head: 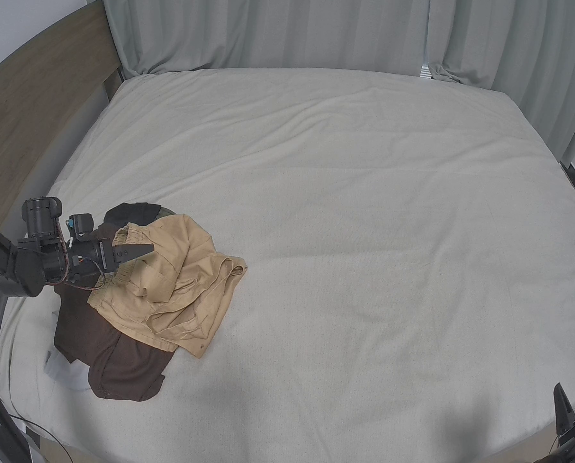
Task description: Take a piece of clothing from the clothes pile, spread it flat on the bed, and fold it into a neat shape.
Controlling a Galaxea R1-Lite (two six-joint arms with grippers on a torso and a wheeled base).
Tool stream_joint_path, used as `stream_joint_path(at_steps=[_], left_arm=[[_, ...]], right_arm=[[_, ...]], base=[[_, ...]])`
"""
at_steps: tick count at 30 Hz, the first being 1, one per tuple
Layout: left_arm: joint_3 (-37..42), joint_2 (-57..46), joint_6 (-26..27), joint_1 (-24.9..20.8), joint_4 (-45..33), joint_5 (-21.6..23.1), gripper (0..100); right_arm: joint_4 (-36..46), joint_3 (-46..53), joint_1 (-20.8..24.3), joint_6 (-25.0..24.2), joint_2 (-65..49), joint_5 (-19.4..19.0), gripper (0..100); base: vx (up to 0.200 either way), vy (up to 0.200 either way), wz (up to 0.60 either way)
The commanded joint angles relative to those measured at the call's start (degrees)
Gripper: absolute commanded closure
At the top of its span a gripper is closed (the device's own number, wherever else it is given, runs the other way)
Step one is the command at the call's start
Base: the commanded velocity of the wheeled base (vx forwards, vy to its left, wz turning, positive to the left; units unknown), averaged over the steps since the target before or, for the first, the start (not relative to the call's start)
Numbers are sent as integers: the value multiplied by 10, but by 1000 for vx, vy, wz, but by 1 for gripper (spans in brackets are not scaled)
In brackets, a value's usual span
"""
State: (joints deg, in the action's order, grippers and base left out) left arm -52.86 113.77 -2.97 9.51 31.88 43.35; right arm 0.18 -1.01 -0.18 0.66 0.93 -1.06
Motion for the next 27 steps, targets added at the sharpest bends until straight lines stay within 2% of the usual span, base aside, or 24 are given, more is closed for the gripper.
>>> stream_joint_path(at_steps=[1, 16, 17, 27], left_arm=[[-3, 9, 0, -10, -1, 0, 0], [-9, 46, 0, -20, 26, -6, 0], [-9, 49, -1, -20, 27, -7, 100], [-8, 54, 1, -27, 29, -4, 100]], right_arm=[[0, 10, 0, 0, -9, 0, 0], [0, 10, 0, 0, -9, 0, 0], [0, 10, 0, 0, -9, 0, 0], [0, 10, 0, -1, -9, 0, 0]], base=[[0, 0, 0], [0, 0, 0], [0, 0, 0], [0, 0, 0]])
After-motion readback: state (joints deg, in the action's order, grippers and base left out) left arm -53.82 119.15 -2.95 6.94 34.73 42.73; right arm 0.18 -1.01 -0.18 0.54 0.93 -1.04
